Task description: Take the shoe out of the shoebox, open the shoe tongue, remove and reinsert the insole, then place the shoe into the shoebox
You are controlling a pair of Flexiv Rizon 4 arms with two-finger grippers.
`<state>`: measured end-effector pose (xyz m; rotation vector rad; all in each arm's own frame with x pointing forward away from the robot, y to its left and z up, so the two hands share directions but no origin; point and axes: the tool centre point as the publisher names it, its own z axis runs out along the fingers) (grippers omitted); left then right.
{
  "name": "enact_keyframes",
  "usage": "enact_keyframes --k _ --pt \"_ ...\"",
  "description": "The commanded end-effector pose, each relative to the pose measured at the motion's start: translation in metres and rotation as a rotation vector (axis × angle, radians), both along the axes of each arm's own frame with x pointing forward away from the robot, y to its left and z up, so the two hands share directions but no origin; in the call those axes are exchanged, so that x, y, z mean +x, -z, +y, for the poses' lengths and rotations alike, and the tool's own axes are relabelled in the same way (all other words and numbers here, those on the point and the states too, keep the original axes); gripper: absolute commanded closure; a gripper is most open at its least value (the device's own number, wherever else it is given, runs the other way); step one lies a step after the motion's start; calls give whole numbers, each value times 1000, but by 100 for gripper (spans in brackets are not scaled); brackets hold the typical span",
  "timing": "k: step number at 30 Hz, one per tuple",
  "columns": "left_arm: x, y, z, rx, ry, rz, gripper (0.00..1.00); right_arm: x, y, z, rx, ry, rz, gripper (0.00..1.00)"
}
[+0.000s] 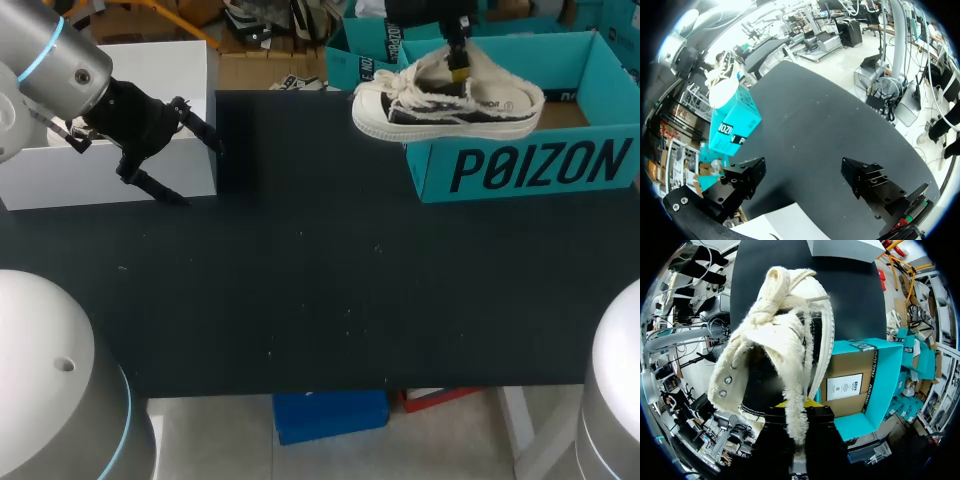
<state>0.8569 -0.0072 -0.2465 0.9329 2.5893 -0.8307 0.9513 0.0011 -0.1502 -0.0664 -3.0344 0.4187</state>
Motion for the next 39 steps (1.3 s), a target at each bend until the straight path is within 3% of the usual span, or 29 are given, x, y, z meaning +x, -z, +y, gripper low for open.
enact_keyframes --k 1,10,20,30,39 --pt "-1 0 0 3 0 -3 0 17 -2 -32 14 -31 29 100" --pt "-1 0 0 3 0 -3 0 55 -4 -89 -1 -144 58 100" --pt "-1 0 0 3 0 -3 0 96 13 -130 1 -195 83 100" --pt "-1 0 0 3 0 -3 0 126 41 -153 11 -176 111 100" --pt "-1 0 0 3 0 -3 0 137 67 -164 19 -146 131 100"
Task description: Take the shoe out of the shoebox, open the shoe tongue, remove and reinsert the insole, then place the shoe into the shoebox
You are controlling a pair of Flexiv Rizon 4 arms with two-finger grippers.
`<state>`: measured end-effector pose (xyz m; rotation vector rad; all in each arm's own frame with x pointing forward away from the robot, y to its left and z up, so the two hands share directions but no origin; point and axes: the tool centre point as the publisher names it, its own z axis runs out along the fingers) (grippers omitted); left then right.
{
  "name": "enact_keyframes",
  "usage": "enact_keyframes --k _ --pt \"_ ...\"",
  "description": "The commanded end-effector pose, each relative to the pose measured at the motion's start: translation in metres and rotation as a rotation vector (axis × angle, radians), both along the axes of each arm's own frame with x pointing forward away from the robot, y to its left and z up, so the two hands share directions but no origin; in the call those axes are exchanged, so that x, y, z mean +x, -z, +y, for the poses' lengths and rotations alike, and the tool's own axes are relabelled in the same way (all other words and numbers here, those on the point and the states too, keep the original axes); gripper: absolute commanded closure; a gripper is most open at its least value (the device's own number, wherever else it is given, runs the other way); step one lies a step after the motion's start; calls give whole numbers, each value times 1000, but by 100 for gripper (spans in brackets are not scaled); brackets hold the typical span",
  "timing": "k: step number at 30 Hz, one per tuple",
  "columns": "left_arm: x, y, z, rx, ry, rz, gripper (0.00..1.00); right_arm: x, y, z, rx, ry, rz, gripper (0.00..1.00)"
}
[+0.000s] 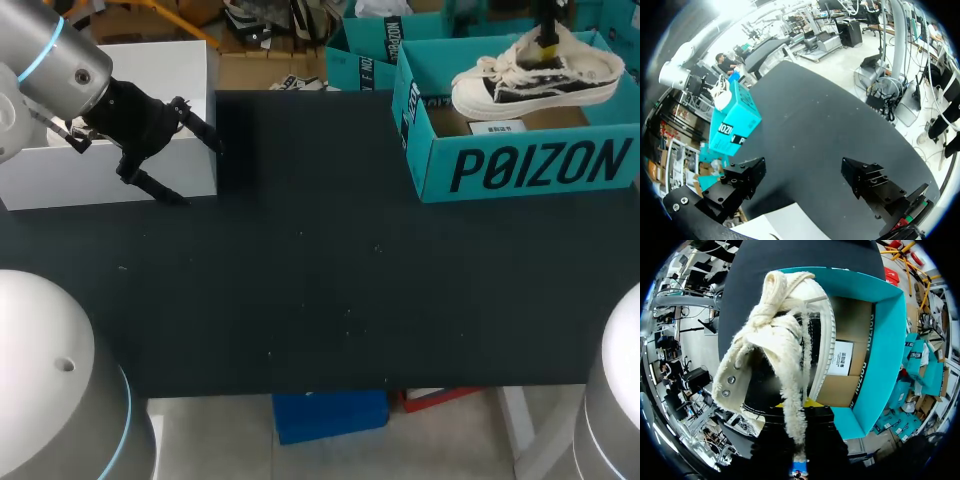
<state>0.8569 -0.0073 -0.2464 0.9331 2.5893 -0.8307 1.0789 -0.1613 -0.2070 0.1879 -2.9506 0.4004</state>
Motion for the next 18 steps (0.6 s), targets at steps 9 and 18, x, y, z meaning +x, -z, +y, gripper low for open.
enact_keyframes --k 9,18 --pt "-1 0 1 3 0 -3 0 14 35 -3 19 27 53 100" --pt "-1 0 1 3 0 -3 0 13 56 -4 37 50 71 100"
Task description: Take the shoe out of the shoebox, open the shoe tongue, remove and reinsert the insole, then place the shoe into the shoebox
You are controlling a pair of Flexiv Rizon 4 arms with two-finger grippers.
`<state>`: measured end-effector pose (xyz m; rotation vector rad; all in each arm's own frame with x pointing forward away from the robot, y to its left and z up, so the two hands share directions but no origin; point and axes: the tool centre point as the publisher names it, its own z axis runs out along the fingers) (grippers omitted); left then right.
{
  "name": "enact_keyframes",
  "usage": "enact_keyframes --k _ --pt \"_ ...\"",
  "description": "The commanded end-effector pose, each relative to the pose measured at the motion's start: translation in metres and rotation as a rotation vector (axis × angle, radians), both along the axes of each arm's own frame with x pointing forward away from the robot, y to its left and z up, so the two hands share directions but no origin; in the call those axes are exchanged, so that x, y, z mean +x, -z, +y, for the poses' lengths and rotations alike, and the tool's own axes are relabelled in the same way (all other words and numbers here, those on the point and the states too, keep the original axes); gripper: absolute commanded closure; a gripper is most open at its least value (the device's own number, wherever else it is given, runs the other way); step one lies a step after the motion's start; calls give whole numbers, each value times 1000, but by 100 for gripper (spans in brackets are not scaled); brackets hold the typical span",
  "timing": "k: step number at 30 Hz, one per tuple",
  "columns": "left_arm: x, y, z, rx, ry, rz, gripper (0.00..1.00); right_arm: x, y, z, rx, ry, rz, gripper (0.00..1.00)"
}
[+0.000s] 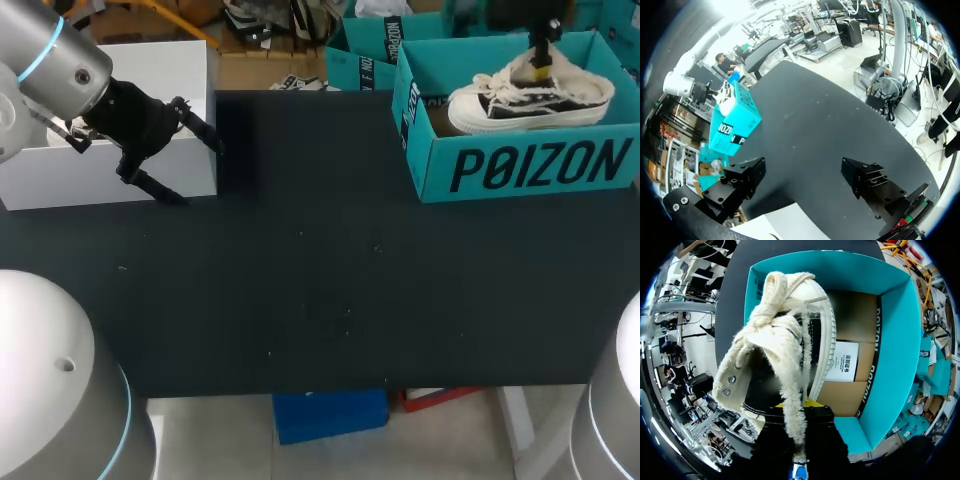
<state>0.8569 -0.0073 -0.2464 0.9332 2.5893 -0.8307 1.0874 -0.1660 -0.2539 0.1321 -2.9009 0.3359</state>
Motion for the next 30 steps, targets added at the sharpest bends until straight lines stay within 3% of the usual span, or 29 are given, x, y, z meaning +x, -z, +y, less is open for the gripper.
enact_keyframes --k 1,30 --pt "-1 0 1 3 0 -3 0 4 11 1 8 5 16 100" --pt "-1 0 1 3 0 -3 0 -3 79 9 56 -6 74 100"
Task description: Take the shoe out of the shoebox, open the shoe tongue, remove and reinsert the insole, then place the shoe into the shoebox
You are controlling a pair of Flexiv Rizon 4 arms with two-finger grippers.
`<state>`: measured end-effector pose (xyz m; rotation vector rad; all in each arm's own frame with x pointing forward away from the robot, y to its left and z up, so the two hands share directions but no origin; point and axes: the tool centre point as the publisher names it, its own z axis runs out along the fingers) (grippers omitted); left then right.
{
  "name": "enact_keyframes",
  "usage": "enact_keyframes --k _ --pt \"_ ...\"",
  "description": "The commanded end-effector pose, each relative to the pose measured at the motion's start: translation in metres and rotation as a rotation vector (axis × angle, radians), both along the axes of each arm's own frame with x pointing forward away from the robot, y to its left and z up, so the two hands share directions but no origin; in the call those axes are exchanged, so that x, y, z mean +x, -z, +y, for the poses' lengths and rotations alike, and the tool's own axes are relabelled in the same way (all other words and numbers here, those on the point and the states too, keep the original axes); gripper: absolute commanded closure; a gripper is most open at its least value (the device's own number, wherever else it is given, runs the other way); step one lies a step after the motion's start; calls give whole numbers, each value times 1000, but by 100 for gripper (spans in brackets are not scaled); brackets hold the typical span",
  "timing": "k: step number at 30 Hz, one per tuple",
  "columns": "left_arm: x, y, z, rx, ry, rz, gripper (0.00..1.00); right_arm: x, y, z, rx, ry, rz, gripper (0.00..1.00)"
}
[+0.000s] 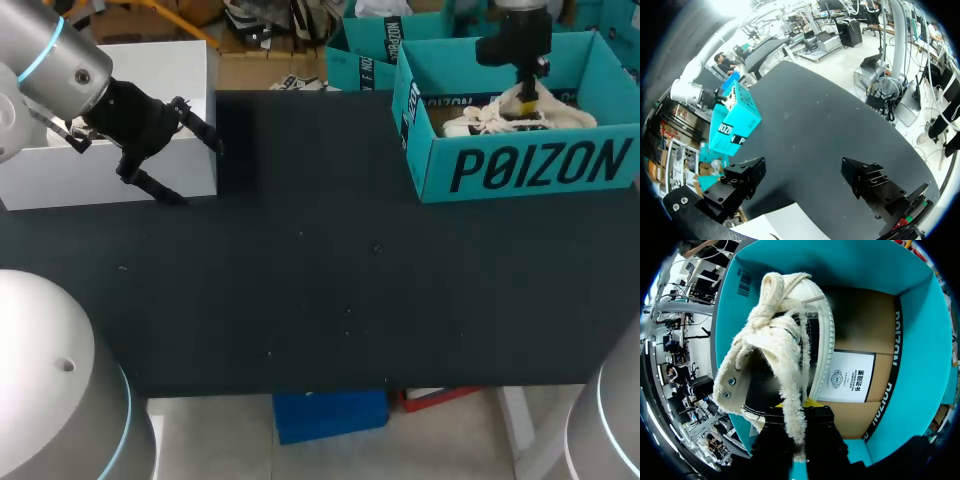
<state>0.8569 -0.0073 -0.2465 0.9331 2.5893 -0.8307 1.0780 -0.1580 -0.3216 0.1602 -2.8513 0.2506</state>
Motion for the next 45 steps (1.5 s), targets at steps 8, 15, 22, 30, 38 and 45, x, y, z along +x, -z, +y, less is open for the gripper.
enact_keyframes --k 8,15,22,30,38,45 --pt "-1 0 1 3 0 -3 0 9 25 1 3 -4 13 100" --pt "-1 0 1 3 0 -3 0 12 37 0 2 11 10 100" --pt "-1 0 1 3 0 -3 0 14 40 2 12 9 14 0" --pt "-1 0 1 3 0 -3 0 21 31 2 17 24 -3 0" --pt "-1 0 1 3 0 -3 0 27 -7 -6 3 71 -52 0" --pt "-1 0 1 3 0 -3 0 25 -57 -10 1 213 -116 0"
